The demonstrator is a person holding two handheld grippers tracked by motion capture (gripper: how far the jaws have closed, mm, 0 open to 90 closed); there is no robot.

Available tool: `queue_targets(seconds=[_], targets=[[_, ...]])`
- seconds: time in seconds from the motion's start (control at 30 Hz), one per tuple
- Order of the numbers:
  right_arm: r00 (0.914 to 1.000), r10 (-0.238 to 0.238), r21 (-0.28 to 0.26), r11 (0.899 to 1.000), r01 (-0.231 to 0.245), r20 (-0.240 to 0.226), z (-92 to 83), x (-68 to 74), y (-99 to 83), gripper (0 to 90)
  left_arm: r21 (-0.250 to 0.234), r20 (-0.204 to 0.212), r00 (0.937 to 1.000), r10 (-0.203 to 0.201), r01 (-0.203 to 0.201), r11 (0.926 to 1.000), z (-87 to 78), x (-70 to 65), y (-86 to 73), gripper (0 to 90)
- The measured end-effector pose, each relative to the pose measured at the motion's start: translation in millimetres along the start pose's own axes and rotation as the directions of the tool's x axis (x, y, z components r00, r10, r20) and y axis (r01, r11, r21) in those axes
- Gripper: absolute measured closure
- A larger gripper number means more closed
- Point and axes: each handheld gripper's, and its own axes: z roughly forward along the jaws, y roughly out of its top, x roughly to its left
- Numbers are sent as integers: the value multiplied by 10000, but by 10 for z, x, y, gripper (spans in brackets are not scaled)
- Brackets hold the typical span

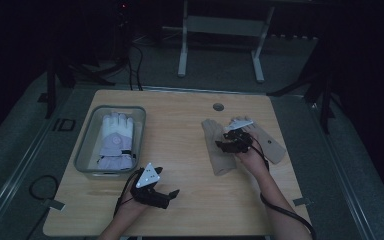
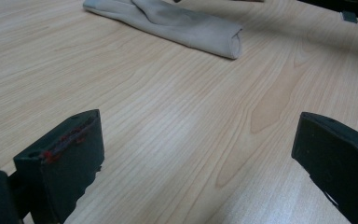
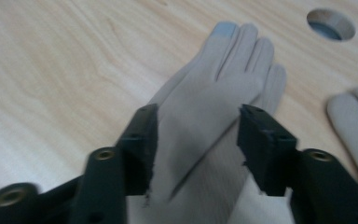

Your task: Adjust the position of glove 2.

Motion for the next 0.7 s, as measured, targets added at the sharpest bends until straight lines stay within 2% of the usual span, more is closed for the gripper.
queue_targets(seconds=[0.17, 0.37, 0.47, 0.6, 0.7], targets=[[9996, 2, 60, 10000, -4, 294, 167, -13, 36, 453, 155, -8, 9999, 144, -144, 9998, 12, -16, 5, 23], [9986, 351, 650, 9972, -375, 384, 331, -54, -38, 442, 69, 3, 9999, 102, -102, 9999, 0, 0, -1, 23], [9981, 595, 429, 9973, -602, 177, 337, -65, -78, 489, 55, -23, 10000, 54, -54, 10000, -6, 24, -10, 23], [9987, 506, 406, 9979, -510, 105, 332, -36, -77, 589, -109, -39, 10000, -92, 91, 9999, -29, 43, -6, 23], [9985, 533, 293, 9981, -537, 149, 337, 12, -79, 692, -15, -82, 9999, -64, 64, 10000, -26, 52, -12, 23]])
